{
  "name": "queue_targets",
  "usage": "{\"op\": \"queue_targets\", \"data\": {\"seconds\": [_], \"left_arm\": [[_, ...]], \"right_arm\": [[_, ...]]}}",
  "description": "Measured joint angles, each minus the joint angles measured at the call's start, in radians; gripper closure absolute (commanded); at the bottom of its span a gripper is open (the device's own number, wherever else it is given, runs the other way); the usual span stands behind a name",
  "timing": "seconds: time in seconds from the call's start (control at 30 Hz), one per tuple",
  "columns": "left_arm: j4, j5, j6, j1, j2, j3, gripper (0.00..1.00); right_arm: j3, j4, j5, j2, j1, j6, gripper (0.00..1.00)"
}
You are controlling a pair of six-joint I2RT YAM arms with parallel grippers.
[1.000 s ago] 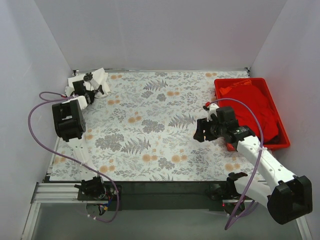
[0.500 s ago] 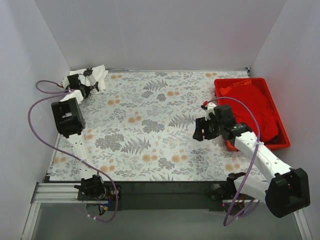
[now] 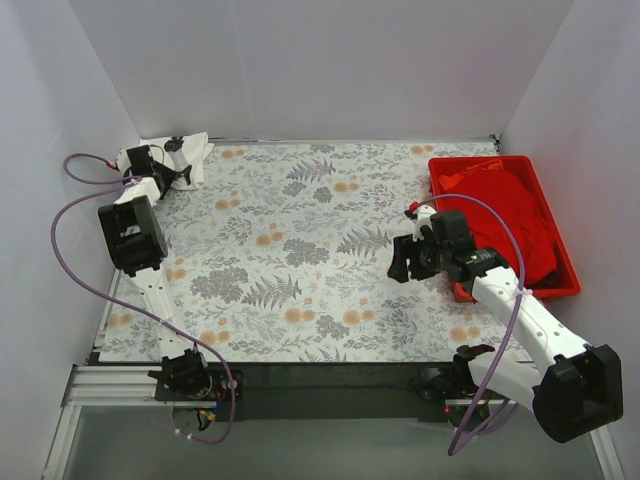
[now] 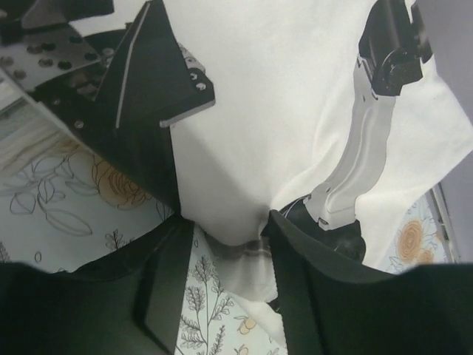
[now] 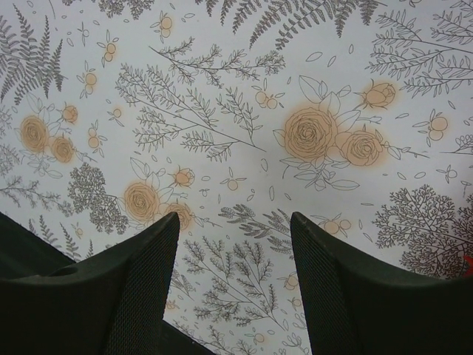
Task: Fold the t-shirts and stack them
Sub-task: Neatly place the folded tshirt to the corner, then reset both grippers
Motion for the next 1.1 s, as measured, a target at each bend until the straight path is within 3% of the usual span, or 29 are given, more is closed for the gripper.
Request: {"op": "queue_targets", "data": {"seconds": [0.2, 0.3, 0.47, 0.67, 0.77, 1.1], "left_arm": [[-0.005, -0.002, -0.010, -0.012, -0.153, -0.188, 0.27], [-0.045, -0.013, -0.019, -0.044, -0.285, -0.309, 0.21], [-0.122, -0.014, -0.018, -0.186, -0.589, -0.484, 0.19], [-0.204, -0.021, 0.052, -0.513, -1.000, -0.615, 0.19], [-0.285, -0.016, 0.069, -0.635, -1.210, -0.655, 0.18], [-0.574, -0.212, 0.069, -0.637, -1.878, -0.742, 0.18]], "right_arm": [[0.021, -0.024, 0.045, -0.049, 0.000, 0.008, 0.31], [0.040, -0.038, 0.079, -0.089, 0.000, 0.016, 0.27], [0.074, -0.074, 0.174, -0.175, 0.000, 0.037, 0.17], [0.105, -0.121, 0.318, -0.306, -0.001, 0.052, 0.02], [0.110, -0.134, 0.386, -0.391, -0.001, 0.054, 0.01], [0.097, -0.153, 0.516, -0.666, -0.002, 0.018, 0.02]]}}
